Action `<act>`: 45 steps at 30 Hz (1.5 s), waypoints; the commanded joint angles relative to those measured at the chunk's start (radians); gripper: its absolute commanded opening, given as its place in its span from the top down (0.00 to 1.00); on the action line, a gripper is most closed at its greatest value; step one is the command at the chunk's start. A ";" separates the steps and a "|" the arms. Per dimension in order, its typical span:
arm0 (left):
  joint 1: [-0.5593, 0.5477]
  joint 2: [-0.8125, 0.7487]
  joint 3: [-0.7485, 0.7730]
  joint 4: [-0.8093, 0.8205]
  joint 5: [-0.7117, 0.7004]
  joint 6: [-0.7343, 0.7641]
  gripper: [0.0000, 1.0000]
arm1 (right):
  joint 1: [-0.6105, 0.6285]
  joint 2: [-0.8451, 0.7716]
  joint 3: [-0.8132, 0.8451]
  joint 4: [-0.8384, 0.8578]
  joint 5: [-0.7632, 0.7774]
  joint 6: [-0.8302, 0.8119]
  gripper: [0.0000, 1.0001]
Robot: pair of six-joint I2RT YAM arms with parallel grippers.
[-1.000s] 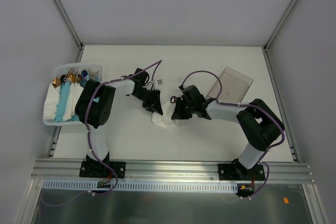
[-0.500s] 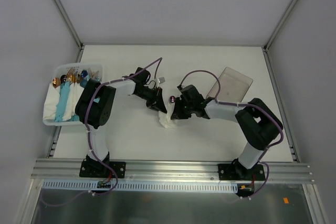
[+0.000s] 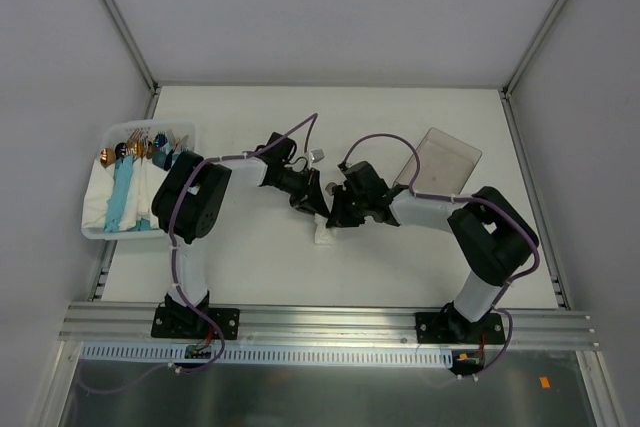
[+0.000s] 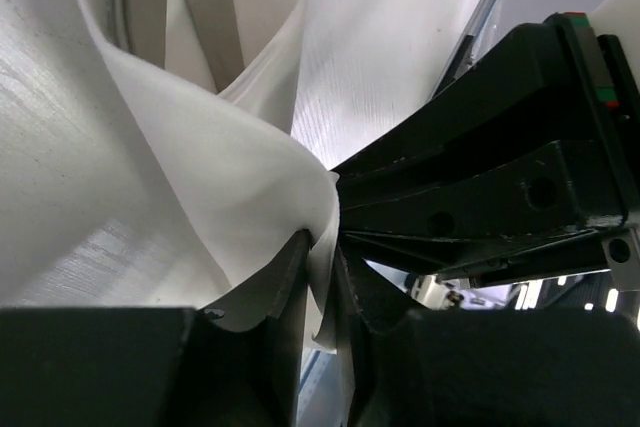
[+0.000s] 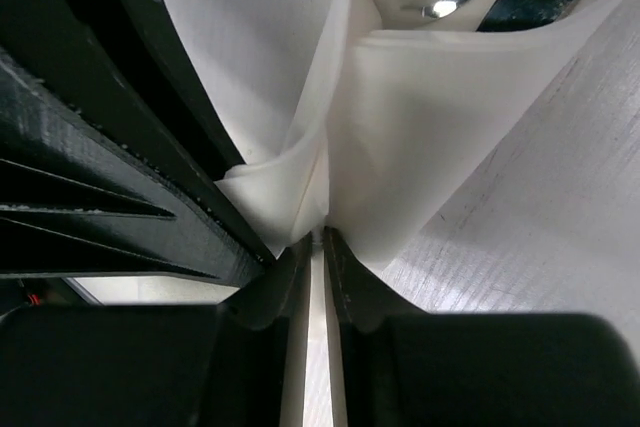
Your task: Place the utensils on the paper napkin and roll it up
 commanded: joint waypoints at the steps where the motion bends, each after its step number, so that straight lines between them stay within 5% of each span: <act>1: -0.040 0.047 -0.026 0.107 0.042 -0.079 0.82 | 0.018 0.070 -0.030 -0.129 0.068 -0.044 0.87; 13: -0.054 0.104 -0.136 0.395 0.085 -0.249 0.49 | 0.018 0.080 -0.027 -0.123 0.068 -0.040 0.87; 18: -0.054 0.118 -0.131 0.331 0.013 -0.227 0.39 | 0.017 0.069 -0.028 -0.128 0.066 -0.037 0.86; 21: -0.054 0.130 -0.110 0.248 -0.043 -0.210 0.06 | 0.015 0.024 -0.045 -0.138 0.071 -0.037 0.77; 32: -0.054 0.162 -0.072 0.148 -0.140 -0.165 0.08 | -0.002 -0.250 -0.100 -0.252 0.089 -0.024 0.53; 41: -0.056 0.159 -0.056 0.116 -0.171 -0.150 0.07 | 0.018 -0.401 -0.128 -0.286 0.097 0.008 0.48; 45: -0.056 0.159 -0.049 0.088 -0.188 -0.156 0.06 | 0.044 -0.433 -0.125 -0.276 0.174 0.077 0.38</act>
